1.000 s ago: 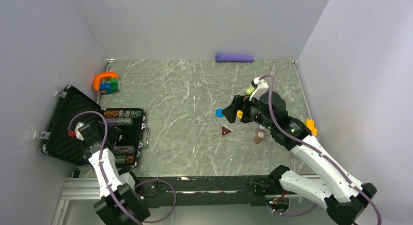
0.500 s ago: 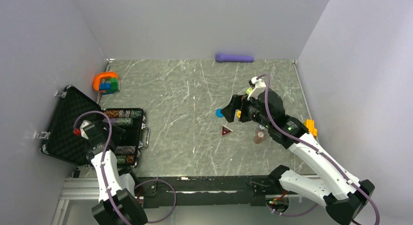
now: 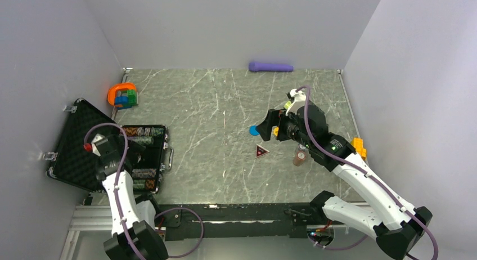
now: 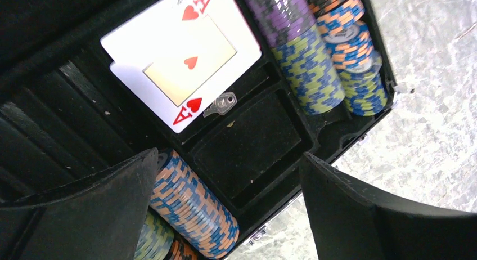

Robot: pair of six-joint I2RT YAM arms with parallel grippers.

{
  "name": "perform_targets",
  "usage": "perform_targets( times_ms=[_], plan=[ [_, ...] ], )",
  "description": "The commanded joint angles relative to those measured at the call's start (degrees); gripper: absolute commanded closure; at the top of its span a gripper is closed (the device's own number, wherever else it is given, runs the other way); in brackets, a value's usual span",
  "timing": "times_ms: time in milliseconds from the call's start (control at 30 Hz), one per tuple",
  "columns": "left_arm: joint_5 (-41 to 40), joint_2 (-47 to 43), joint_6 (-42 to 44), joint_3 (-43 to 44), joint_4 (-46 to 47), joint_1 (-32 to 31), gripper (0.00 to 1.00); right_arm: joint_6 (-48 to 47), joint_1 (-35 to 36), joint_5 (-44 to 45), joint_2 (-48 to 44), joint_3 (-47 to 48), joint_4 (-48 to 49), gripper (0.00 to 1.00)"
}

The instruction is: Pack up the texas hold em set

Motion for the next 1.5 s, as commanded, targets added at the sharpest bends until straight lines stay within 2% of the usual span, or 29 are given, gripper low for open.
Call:
perform_targets(
  times_ms=[0,133,200,300,433,567,700,800,867,1000,1167,1467],
  plan=[
    [-5.36,-0.5,5.24,8.22,-4.51,-0.35,0.01,-1.53,-0.33,3.05,0.33,1.6,-1.12,0.0],
    [-11.22,-1.18,9.95,13.44,-6.36,-1.18,0.01,-2.49,-0.77,5.73,0.24,2.08,-3.56,0.0],
    [-15.38,-1.8,12.01,15.48,-6.67,-3.55,0.01,-2.76,-1.16,7.72,-0.15,2.1,-5.24,0.0],
    [-20.92,-1.66,14.77,17.85,-4.8,-9.74,0.01,-2.45,-1.87,10.8,-0.93,1.41,-7.78,0.0],
    [-21.34,4.34,17.6,24.18,-4.75,-19.17,0.01,-1.35,-5.35,10.48,-0.97,-0.61,-10.97,0.0],
    [-16.42,12.04,20.85,31.48,-4.43,-27.74,0.01,0.42,-12.56,5.08,-0.19,-2.72,-13.48,0.01],
    [-3.61,16.32,24.52,34.92,0.25,-32.6,0.01,1.63,-17.96,5.12,1.83,-3.13,-17.28,0.02],
    [5.9,17.36,26.03,33.49,4.78,-34.47,0.01,2.07,-20.5,4.41,3.63,-3.62,-20.12,0.04],
    [9.88,16.4,26.8,29.01,8.91,-35.05,0.01,2.77,-21.68,3.93,4.53,-3.92,-21.51,0.06],
    [12.17,14.63,28.03,27.55,8.37,-36.01,0.0,4.06,-22.03,6.2,6.31,-5.88,-21.77,0.12],
    [14.52,12.54,26.98,26.11,10.11,-36.15,0.01,3.43,-22.14,6.16,11.64,-8.78,-18.76,0.23],
    [18.49,12.2,26.27,25.38,11.25,-36.91,0.01,3.18,-22.13,8.86,14.74,-9.27,-18.04,0.25]
  ],
)
